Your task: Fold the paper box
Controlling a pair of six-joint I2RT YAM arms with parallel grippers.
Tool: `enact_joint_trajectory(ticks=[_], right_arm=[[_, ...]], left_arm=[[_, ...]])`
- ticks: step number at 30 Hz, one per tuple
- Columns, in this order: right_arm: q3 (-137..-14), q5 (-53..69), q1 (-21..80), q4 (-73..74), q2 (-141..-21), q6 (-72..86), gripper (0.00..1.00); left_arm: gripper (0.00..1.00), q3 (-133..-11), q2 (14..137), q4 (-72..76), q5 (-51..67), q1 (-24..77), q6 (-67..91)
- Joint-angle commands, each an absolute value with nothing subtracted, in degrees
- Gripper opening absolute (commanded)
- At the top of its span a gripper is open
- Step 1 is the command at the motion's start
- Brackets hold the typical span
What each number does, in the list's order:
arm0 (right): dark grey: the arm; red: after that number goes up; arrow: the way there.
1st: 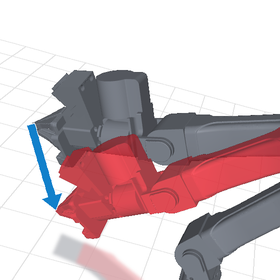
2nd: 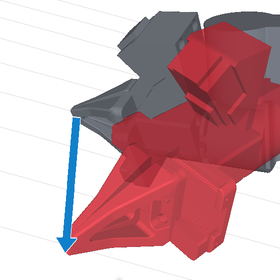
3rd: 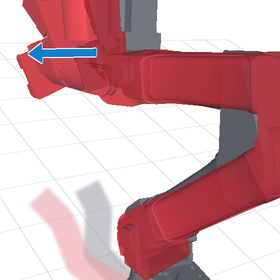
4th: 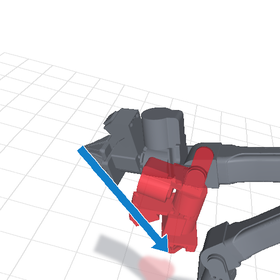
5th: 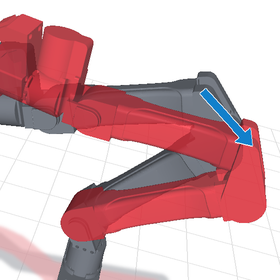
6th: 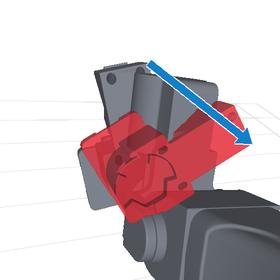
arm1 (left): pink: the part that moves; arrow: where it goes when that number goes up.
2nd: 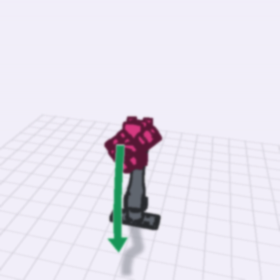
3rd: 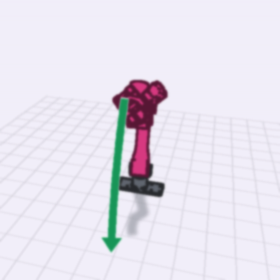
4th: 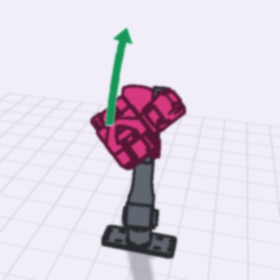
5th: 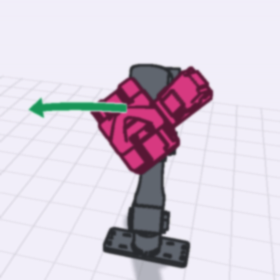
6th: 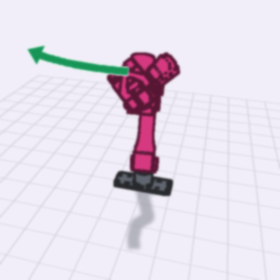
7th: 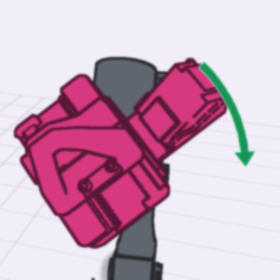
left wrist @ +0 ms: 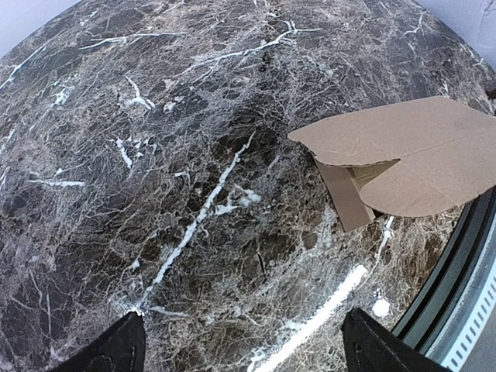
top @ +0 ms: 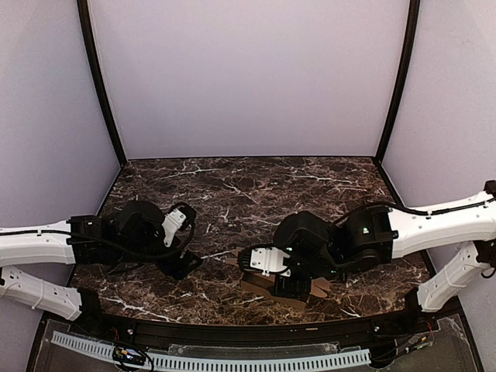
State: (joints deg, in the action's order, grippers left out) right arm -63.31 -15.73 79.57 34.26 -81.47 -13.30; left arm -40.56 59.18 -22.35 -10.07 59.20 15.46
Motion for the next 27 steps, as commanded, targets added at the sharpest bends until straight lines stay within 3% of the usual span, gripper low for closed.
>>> enact_joint_trajectory(ticks=[1, 6, 16, 21, 27], right_arm=[[-66.01, -17.98, 80.24, 34.98, -85.86, -16.37, 0.75], [-68.17, -19.28, 80.29, 36.60, -89.39, -15.59, 0.58], [-70.84, -27.54, 80.51, 40.00, -91.93, -15.35, 0.00], [-69.63, -28.63, 79.09, 34.23, -91.00, -21.58, 0.00], [-72.15, -20.10, 73.41, 29.07, -90.25, -30.51, 0.00]], left_arm=[[0.88, -38.60, 56.69, -21.04, -9.94, 58.99, 17.16], [0.87, -37.27, 54.20, -19.49, -8.99, 59.01, 16.88], [0.87, -35.23, 53.05, -16.95, -9.32, 59.02, 17.02], [0.87, -34.06, 53.14, -13.38, -8.41, 58.98, 15.65], [0.89, -33.05, 53.36, -7.53, -8.26, 58.99, 12.04]])
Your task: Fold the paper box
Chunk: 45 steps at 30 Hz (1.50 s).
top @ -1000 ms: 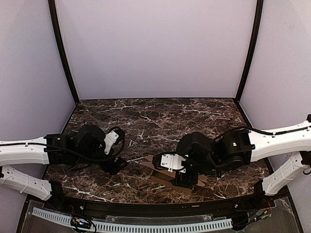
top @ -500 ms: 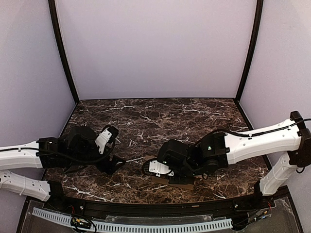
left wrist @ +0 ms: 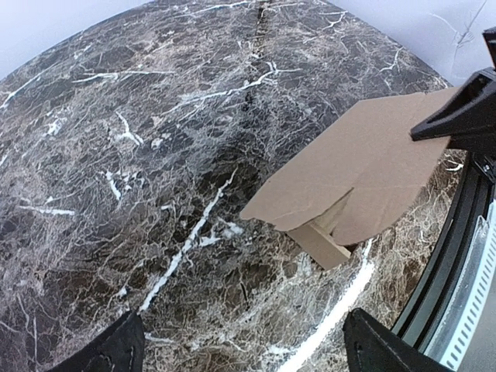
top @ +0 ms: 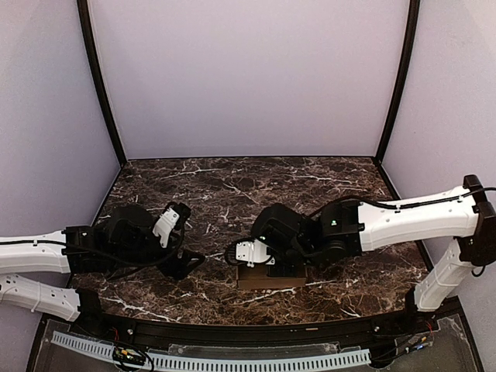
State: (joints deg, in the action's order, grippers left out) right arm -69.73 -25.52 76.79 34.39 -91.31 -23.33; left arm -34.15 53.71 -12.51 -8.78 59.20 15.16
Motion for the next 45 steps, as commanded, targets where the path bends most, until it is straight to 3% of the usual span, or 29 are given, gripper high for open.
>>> enact_joint_trajectory(ticks=[1, 16, 29, 45], right_arm=[[-72.87, -18.42, 72.53, 28.95, -90.50, -31.78, 0.00], [-81.53, -4.43, 67.32, 34.71, -93.09, -39.82, 0.00], [-82.33, -2.31, 67.30, 36.53, -92.20, -38.69, 0.00], [-82.71, -3.56, 67.31, 36.65, -92.42, -38.50, 0.00]], left_arm=[[0.90, -33.42, 53.62, -7.19, -8.72, 58.98, 11.27], [0.85, -35.19, 58.10, -0.24, -13.57, 58.97, 2.73], [0.48, -37.74, 59.50, -2.37, -9.73, 59.03, -3.10], [0.18, -38.05, 59.87, -5.11, -6.92, 58.98, -2.82]])
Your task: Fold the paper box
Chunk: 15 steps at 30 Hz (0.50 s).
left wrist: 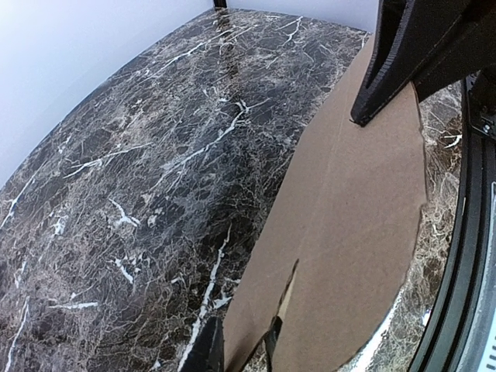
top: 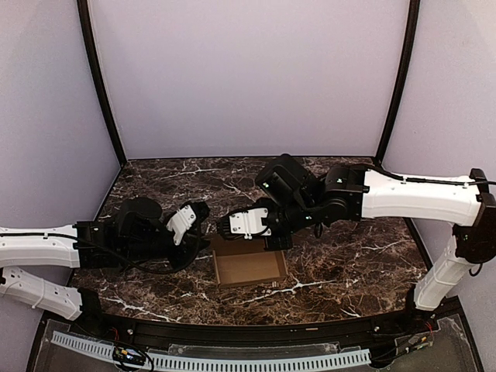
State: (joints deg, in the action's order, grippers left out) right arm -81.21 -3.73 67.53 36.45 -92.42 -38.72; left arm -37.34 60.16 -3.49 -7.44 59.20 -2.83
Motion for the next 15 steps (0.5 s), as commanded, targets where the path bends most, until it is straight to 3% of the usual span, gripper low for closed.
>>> enact_joint_trajectory(ticks=[1, 4, 7, 10, 15], right_arm=[[-82.71, -3.62, 67.28, 36.58, -92.38, -38.50, 0.00], [-82.83, -3.68, 67.32, 36.63, -92.50, -38.37, 0.00], [-83.34, -3.59, 67.32, 36.49, -92.78, -37.87, 0.00], [-83.75, -3.88, 67.30, 36.51, -93.12, -37.30, 0.00], [-82.01, -4.56, 66.88, 35.88, -91.84, -36.60, 0.29]], left_arm=[[0.17, -37.92, 59.73, -5.10, -6.85, 58.98, -2.64], [0.12, -37.84, 59.47, -5.18, -6.54, 58.97, -2.23], [0.01, -37.59, 59.48, -5.00, -6.35, 59.01, -2.08], [0.01, -37.61, 59.73, -4.93, -6.14, 59.00, -2.11], [0.01, -37.07, 59.05, -4.69, -7.26, 59.02, -2.08]])
